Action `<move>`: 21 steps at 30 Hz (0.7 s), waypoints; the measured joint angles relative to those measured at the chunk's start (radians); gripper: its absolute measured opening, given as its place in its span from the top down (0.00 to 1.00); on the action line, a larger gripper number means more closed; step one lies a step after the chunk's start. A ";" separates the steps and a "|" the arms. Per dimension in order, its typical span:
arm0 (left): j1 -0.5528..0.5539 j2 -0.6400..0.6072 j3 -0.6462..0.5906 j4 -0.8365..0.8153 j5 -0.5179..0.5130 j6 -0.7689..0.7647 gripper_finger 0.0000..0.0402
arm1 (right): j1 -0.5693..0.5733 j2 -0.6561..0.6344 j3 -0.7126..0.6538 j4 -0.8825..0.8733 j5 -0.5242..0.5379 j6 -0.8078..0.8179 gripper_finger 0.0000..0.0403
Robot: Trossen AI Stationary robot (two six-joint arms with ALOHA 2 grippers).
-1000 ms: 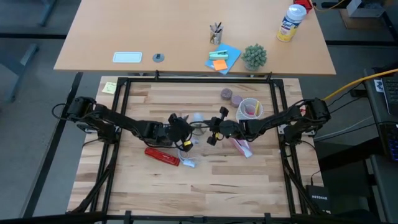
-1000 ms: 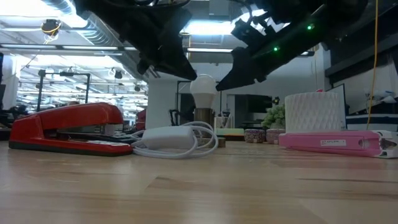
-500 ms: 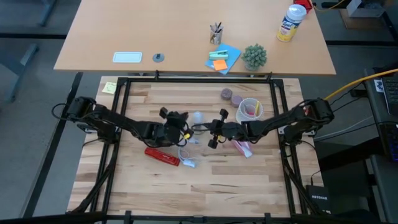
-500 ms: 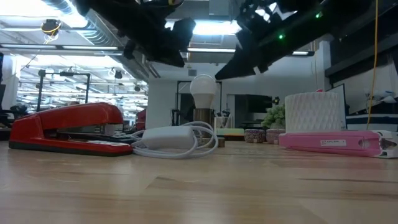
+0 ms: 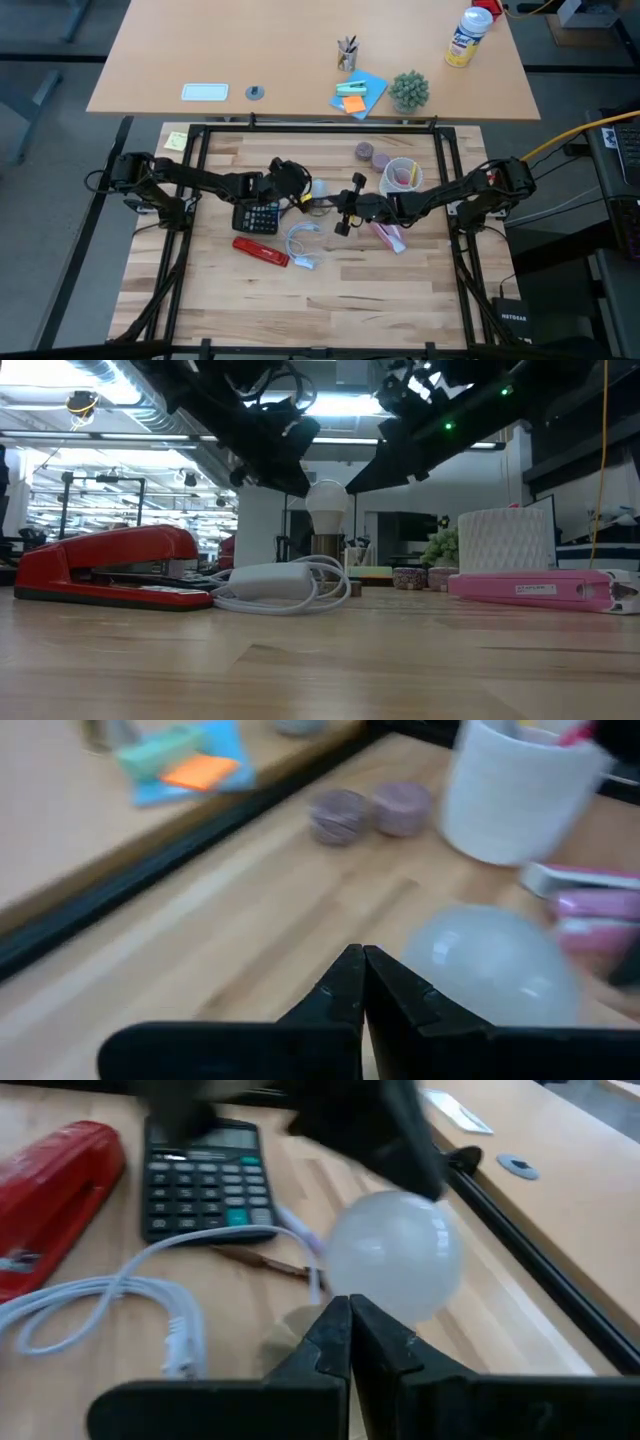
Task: Screw lightbulb
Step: Remove the white lightbulb from the golden lamp
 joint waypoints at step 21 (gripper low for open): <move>-0.123 0.004 0.002 -0.048 0.189 -0.113 1.00 | -0.067 0.002 0.001 -0.002 0.061 0.000 0.98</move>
